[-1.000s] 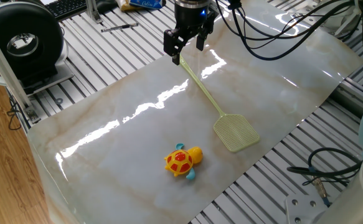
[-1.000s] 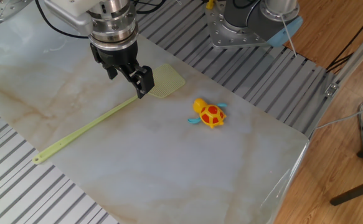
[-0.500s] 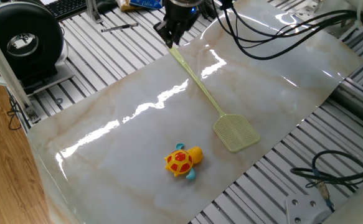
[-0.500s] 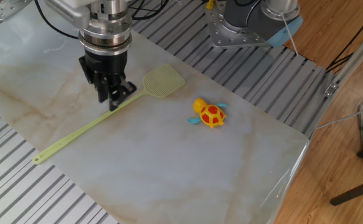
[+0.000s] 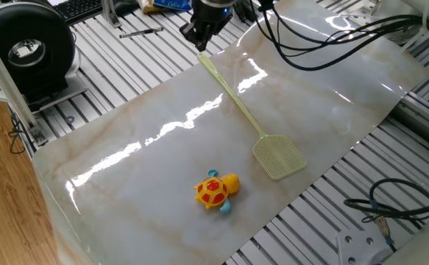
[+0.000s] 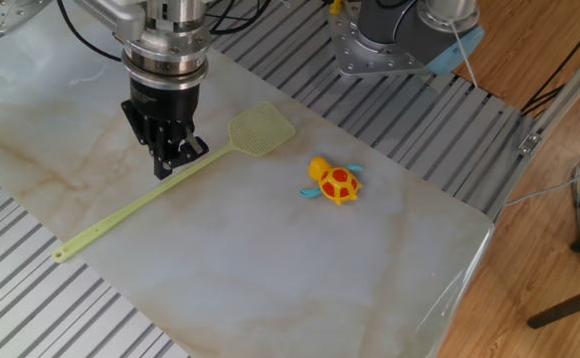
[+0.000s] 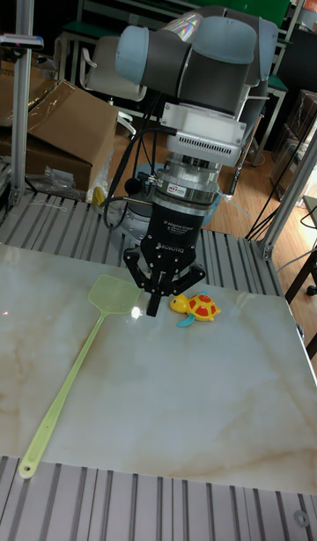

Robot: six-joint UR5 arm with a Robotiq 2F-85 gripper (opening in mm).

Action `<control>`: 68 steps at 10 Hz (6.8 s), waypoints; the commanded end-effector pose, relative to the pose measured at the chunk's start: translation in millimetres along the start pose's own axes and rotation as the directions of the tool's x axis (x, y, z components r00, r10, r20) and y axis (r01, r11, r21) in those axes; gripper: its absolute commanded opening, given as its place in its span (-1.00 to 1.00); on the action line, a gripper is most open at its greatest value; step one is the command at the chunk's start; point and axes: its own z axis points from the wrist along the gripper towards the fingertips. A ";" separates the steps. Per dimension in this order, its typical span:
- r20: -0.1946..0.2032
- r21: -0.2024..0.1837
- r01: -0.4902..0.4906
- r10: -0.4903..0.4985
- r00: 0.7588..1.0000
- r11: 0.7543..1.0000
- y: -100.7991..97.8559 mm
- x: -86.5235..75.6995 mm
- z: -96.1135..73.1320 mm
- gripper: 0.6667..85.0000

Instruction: Swat with a flyswatter

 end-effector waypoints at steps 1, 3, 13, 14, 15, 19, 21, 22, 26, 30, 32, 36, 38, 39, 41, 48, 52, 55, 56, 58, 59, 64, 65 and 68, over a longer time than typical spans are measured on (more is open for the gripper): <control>0.003 -0.010 -0.019 0.019 1.000 1.000 1.8 -1.2 -1.4 -0.98; -0.003 -0.011 -0.032 0.032 0.999 0.999 2.0 0.2 -1.5 -0.92; -0.202 -0.030 0.024 -0.030 0.979 0.999 -2.9 46.0 -22.0 -0.60; -0.213 -0.022 0.033 -0.037 0.976 0.999 -5.4 48.6 -22.6 -0.60; -0.229 -0.023 0.044 -0.048 0.972 0.999 -6.0 52.9 -23.6 -0.60; -0.282 -0.227 0.098 -0.162 0.945 0.969 39.4 73.9 -34.3 -0.36; -0.305 -0.181 0.115 -0.167 0.937 0.977 25.5 79.1 -29.9 -0.26; -0.253 -0.186 0.154 -0.198 0.947 0.971 23.6 70.0 -6.0 -0.13; -0.255 -0.165 0.133 -0.173 0.951 0.977 18.9 71.1 10.6 0.05; -0.257 -0.064 0.088 -0.102 0.961 0.994 0.9 60.8 39.7 -0.04; -0.224 -0.098 0.121 -0.140 0.964 0.988 -27.8 49.5 90.9 -0.05; -0.325 -0.018 0.012 -0.018 0.946 1.000 -40.9 72.0 84.9 -0.15; -0.320 -0.017 0.037 -0.040 0.946 0.999 -62.8 66.7 110.0 -0.15; -0.302 -0.026 0.073 -0.077 0.950 0.997 -88.2 66.2 131.5 -0.15; -0.294 -0.059 0.022 -0.039 0.955 0.998 -82.4 66.2 136.2 -0.15; -0.286 -0.001 -0.117 0.112 0.952 0.993 -98.4 62.7 161.5 -0.15; -0.284 0.009 -0.102 0.101 0.953 0.995 -111.1 70.5 180.5 -0.15; -0.288 0.003 -0.104 0.101 0.952 0.995 -109.2 70.0 182.9 -0.12; -0.292 0.006 -0.102 0.099 0.951 0.995 -109.7 71.1 186.0 -0.12; -0.307 0.003 -0.104 0.100 0.946 0.995 -105.4 73.9 186.8 -0.12; -0.308 0.009 -0.096 0.094 0.947 0.995 -107.9 74.6 187.3 -0.12; -0.286 0.007 -0.079 0.078 0.955 0.997 -108.7 69.5 190.8 -0.45; -0.286 0.031 -0.070 0.076 0.955 0.997 -112.3 66.6 185.4 -0.98; -0.318 0.006 -0.073 0.071 0.945 0.997 -92.1 66.6 138.9 -0.98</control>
